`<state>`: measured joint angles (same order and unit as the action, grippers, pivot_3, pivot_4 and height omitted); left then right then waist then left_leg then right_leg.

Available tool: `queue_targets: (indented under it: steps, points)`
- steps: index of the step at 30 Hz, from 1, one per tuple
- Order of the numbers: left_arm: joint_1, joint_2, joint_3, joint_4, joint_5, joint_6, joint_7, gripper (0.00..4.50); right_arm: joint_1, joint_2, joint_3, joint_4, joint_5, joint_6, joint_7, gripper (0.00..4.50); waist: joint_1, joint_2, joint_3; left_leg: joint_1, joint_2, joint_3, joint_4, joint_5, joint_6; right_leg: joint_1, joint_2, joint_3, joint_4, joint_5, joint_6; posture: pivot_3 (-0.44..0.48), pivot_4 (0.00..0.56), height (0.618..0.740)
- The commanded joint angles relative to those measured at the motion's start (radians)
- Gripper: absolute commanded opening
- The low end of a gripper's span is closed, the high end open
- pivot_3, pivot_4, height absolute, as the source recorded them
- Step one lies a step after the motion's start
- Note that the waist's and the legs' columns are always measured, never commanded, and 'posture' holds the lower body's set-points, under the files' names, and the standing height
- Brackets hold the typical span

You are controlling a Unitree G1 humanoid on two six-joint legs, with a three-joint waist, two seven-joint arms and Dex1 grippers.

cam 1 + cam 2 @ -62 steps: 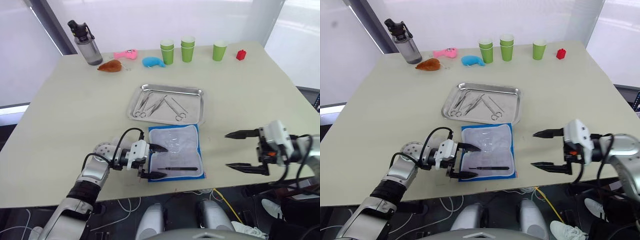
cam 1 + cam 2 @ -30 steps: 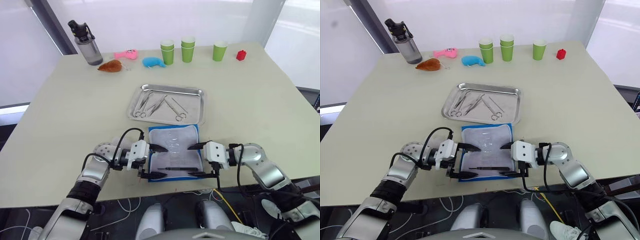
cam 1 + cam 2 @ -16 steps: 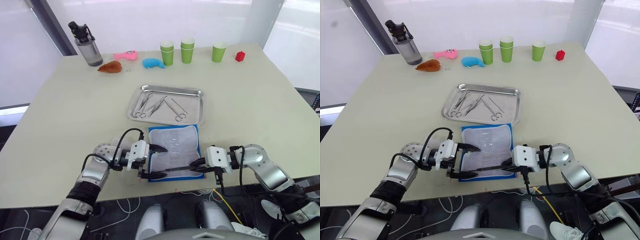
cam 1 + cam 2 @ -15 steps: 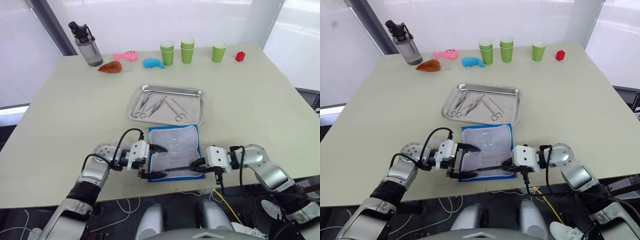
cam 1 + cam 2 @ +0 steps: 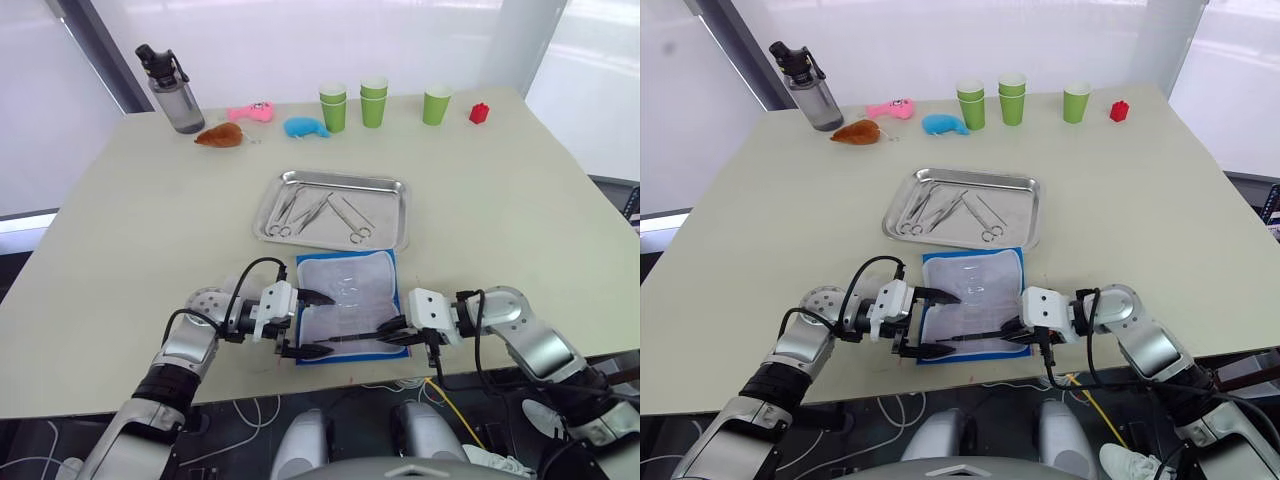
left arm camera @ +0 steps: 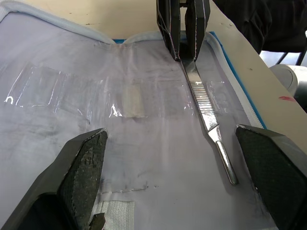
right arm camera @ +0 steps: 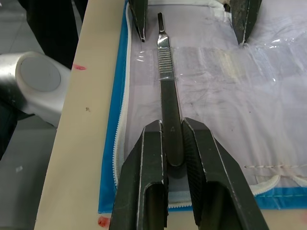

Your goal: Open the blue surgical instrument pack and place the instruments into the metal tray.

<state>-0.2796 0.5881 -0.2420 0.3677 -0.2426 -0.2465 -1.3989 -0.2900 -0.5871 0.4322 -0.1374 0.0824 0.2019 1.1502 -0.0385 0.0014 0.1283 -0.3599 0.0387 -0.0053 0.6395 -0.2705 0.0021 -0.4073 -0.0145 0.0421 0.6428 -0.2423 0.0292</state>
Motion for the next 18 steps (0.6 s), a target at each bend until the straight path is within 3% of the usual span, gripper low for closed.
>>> queue_targets:
  steps: [1, 18]
  points:
    - [0.075, 0.031, -0.057, 0.119, 0.121, 0.054, 0.041, 4.5, -0.012, -0.011, 0.001, -0.068, -0.003, 0.047, -0.002, 0.01, 0.0, 0.0, 0.0, 0.0, 0.0, 0.0, 0.0, 0.0, 0.0, 0.0, 0.0, 0.0, 0.0, 0.0, 0.0, 0.0, 0.15, 0.734]
    - [0.06, 0.037, -0.062, 0.132, 0.122, 0.047, 0.029, 4.5, -0.089, -0.063, -0.002, -0.308, -0.024, 0.224, -0.008, 0.01, 0.0, -0.001, 0.003, -0.002, 0.0, -0.001, 0.0, 0.0, 0.0, -0.001, -0.001, -0.001, 0.0, 0.0, 0.0, 0.0, 0.15, 0.734]
